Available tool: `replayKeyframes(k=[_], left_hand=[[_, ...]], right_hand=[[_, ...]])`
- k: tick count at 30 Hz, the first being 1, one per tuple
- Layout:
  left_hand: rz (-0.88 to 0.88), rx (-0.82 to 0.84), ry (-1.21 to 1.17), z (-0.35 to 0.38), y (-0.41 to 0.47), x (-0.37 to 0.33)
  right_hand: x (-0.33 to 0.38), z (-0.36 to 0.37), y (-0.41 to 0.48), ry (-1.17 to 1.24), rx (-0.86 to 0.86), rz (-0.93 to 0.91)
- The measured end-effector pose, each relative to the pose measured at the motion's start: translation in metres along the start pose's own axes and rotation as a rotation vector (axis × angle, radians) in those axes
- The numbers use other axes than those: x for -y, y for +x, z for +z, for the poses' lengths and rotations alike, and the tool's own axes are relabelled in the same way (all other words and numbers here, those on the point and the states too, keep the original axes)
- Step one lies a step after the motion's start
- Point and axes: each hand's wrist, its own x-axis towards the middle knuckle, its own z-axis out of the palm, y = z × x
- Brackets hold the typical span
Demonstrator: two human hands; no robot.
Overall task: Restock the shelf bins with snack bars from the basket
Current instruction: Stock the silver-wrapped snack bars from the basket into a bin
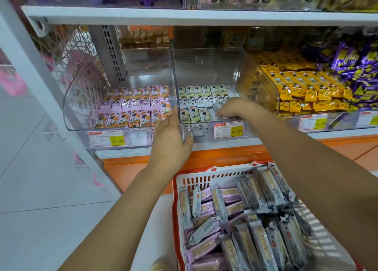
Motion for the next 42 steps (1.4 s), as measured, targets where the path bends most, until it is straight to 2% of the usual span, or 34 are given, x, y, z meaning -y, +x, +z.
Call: replayKeyframes(k=[4,7,14,17,19,21,23,25,27,30,34,37,39,42], left_hand=[[-0.006,-0.007,0.008,0.000,-0.002,-0.004],[-0.010,-0.003,0.015,0.001,-0.004,-0.001],[0.023,0.023,0.045,-0.001,-0.024,0.005],[0.016,0.031,0.068,-0.003,-0.035,-0.001],[0.031,0.044,0.055,0.001,-0.044,-0.004],[0.074,0.089,0.040,0.009,-0.051,-0.005],[0.116,0.213,0.067,0.020,-0.056,-0.003],[0.154,0.404,0.107,0.034,-0.062,-0.001],[0.179,0.571,0.157,0.049,-0.068,0.002],[0.154,0.774,0.265,0.069,-0.075,0.012],[0.042,0.975,0.465,0.085,-0.081,0.033],[-0.037,1.053,0.601,0.089,-0.082,0.052],[-0.070,1.053,0.602,0.090,-0.080,0.063],[-0.069,1.032,0.590,0.092,-0.076,0.070]], right_hand=[[0.015,0.001,-0.009,-0.154,0.114,-0.039],[0.022,0.000,-0.007,-0.277,0.129,-0.079],[0.014,0.002,-0.016,-0.217,0.080,-0.151],[0.002,0.004,-0.019,-0.123,-0.077,-0.103],[-0.011,0.005,-0.026,0.025,-0.205,-0.101],[-0.029,0.009,-0.041,0.226,-0.453,-0.168],[-0.046,0.022,-0.064,0.372,-0.735,-0.261],[-0.064,0.044,-0.088,0.426,-0.858,-0.296],[-0.084,0.076,-0.100,0.404,-0.791,-0.274],[-0.124,0.131,-0.100,0.361,-0.585,-0.062],[-0.159,0.197,-0.096,0.399,-0.424,0.180],[-0.148,0.236,-0.104,0.418,-0.374,0.073],[-0.135,0.257,-0.109,0.383,-0.323,-0.022],[-0.124,0.272,-0.109,0.367,-0.267,-0.003]])
